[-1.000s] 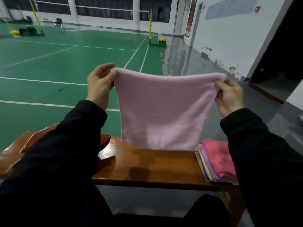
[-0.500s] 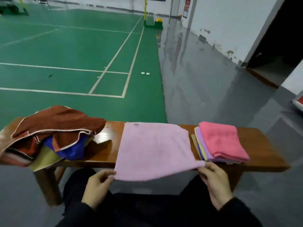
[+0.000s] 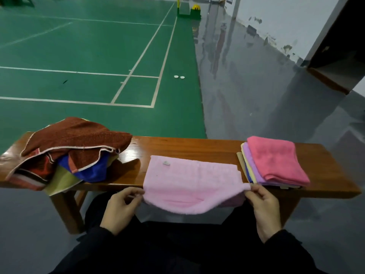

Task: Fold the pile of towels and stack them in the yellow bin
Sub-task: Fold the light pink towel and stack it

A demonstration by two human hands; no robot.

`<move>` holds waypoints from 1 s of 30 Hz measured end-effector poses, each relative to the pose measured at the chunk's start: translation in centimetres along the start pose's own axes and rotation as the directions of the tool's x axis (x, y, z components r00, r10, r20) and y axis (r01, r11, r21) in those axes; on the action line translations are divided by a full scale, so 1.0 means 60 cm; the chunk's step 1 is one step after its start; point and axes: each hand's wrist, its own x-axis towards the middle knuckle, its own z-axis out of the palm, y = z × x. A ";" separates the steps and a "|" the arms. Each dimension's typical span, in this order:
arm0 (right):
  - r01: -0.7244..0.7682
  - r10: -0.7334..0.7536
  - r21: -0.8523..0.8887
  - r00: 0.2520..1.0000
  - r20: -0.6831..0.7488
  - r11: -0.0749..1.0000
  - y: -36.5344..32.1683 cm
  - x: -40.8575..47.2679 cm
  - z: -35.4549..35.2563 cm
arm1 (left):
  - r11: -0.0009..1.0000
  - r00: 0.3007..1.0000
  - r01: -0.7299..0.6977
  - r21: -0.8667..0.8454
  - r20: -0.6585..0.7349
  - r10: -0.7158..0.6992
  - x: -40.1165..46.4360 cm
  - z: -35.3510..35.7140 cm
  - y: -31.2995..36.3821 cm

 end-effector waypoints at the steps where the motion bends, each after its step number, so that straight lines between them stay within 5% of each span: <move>1: 0.014 -0.014 0.019 1.000 0.003 1.000 -0.010 0.005 0.002 | 0.997 1.000 -0.004 -0.071 -0.022 0.003 0.006 -0.003 0.008; 6: 0.079 -0.077 0.165 0.997 -0.019 0.983 -0.058 0.048 0.025 | 0.967 0.982 -0.034 -0.253 -0.191 -0.016 0.066 -0.017 0.058; 18: 0.108 -0.145 -0.223 0.977 -0.157 0.969 -0.051 0.092 0.075 | 0.998 0.987 -0.002 0.063 -0.158 0.012 0.222 0.023 0.067; 27: 0.161 -0.143 -0.356 0.987 0.077 0.921 -0.019 0.088 0.082 | 0.989 0.999 0.044 0.143 -0.006 -0.044 0.248 0.056 0.056; 30: 0.364 -0.309 -0.528 0.931 0.193 0.768 -0.001 0.064 0.092 | 0.910 0.978 -0.177 0.375 -0.037 0.206 0.204 0.073 0.053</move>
